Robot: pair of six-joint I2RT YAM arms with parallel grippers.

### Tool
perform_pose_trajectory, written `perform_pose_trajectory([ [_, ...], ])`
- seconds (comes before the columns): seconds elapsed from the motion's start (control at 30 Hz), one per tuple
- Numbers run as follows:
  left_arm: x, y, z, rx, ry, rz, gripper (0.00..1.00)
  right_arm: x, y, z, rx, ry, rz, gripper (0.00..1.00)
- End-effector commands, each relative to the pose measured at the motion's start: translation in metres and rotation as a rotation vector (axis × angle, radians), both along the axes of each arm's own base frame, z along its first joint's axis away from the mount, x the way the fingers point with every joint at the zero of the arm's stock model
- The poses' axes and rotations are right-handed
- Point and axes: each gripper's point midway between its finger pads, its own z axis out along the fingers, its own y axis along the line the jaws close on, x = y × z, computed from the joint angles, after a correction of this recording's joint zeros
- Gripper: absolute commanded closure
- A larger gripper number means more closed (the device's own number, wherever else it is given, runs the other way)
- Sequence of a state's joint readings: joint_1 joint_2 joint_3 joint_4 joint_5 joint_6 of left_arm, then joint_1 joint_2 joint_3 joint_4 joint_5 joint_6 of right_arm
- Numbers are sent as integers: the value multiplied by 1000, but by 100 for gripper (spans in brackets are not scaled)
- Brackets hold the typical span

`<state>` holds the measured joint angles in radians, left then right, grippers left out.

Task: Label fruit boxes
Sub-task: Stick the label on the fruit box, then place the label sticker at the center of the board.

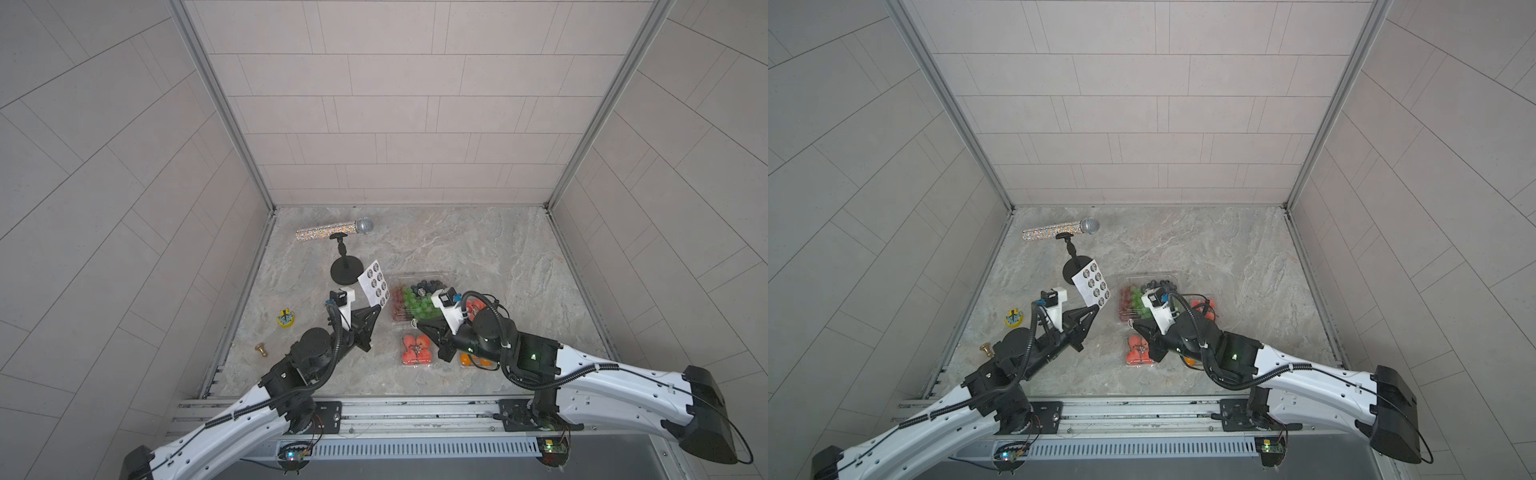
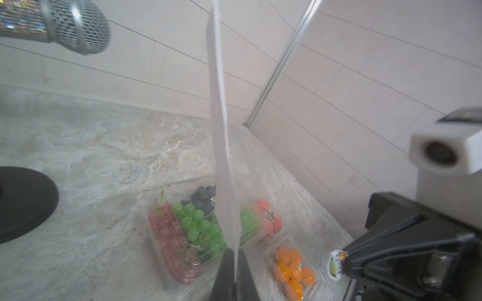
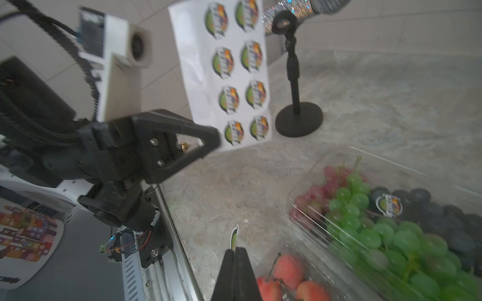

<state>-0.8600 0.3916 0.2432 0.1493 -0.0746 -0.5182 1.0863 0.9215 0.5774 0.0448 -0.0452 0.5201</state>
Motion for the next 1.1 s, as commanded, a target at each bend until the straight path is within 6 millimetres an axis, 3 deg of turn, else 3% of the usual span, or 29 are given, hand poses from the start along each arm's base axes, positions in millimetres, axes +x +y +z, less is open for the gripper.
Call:
perform_pose_trajectory([
  [0.0,-3,19,-40,23,167,77,100,8,-21,-41,-110,123,-142,100],
  [0.17,-10,30,-72,62,269,110,100,0,-19,-78,-172,235,-146,100],
  [0.3,-10,37,-112,139,397,168,100,-5,-12,-101,-224,290,-131,100],
  [0.43,-19,22,-142,173,485,90,100,-11,1,-118,-267,346,-84,100],
  [0.6,-23,33,-159,263,560,130,100,-17,4,-141,-363,386,-51,100],
  [0.63,-23,30,-162,236,559,124,100,-13,12,-134,-347,378,-47,100],
  [0.73,-24,22,-163,185,534,82,100,-13,14,-137,-359,382,-41,100],
  [0.9,-21,44,-165,257,525,176,100,-4,1,-136,-417,344,-99,100],
  [1.07,-20,45,-169,262,528,183,100,-1,-3,-140,-451,340,-117,100],
])
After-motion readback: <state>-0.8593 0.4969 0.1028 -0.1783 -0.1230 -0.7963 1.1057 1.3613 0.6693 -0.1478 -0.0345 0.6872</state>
